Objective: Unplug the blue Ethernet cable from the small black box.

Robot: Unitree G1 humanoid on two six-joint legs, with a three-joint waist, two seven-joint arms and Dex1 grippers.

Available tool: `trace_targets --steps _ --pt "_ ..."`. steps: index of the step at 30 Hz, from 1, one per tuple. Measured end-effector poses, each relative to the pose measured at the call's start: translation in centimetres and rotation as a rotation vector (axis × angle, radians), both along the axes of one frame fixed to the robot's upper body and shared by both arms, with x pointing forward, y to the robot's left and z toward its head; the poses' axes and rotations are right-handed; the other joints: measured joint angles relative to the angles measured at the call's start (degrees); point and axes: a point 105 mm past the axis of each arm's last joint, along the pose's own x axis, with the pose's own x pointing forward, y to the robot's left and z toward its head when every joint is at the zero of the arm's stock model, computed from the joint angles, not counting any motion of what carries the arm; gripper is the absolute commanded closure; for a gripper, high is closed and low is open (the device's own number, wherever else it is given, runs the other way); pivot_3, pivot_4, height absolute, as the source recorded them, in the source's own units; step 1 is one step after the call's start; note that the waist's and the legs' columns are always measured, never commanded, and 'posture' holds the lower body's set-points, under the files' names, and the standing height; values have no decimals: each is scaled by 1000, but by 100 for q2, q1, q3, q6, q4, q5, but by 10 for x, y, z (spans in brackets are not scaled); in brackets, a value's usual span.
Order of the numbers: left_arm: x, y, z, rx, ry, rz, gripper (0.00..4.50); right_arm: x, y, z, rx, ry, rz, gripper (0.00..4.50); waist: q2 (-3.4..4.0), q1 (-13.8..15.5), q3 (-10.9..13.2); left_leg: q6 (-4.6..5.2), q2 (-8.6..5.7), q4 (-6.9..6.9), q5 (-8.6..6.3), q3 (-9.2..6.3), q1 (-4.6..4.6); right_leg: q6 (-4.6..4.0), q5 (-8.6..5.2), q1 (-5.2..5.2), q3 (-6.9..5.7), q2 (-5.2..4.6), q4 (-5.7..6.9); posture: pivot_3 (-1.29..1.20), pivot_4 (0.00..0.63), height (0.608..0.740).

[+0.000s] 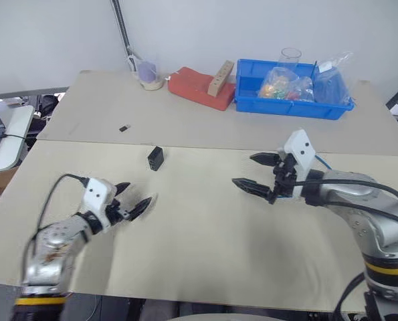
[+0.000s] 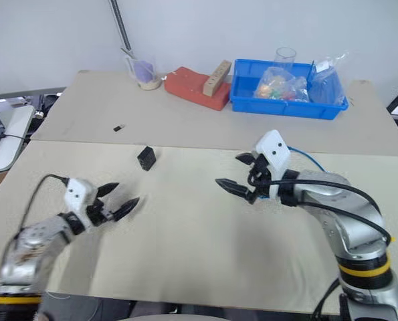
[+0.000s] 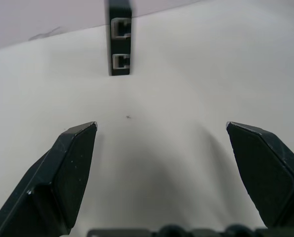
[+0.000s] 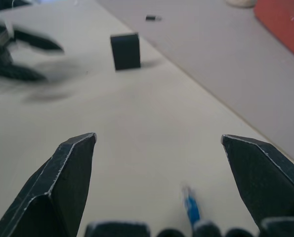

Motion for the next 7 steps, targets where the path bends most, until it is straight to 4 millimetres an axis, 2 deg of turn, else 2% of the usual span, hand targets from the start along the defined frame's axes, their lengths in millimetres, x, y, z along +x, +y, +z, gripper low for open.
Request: trace_targets --steps 3,7 --pt "-8 6 42 109 -59 -45 37 -8 -8 -3 -36 4 26 0 7 -18 -3 0 -7 -7 0 4 1 0 0 5 0 -6 -20 0 150 740" --pt "-14 1 45 96 -34 -70 37 -10 -11 -7 -31 8 22 0 6 -98 1 0 -6 -10 0 9 0 0 0 2 5 -4 -24 0 150 740"
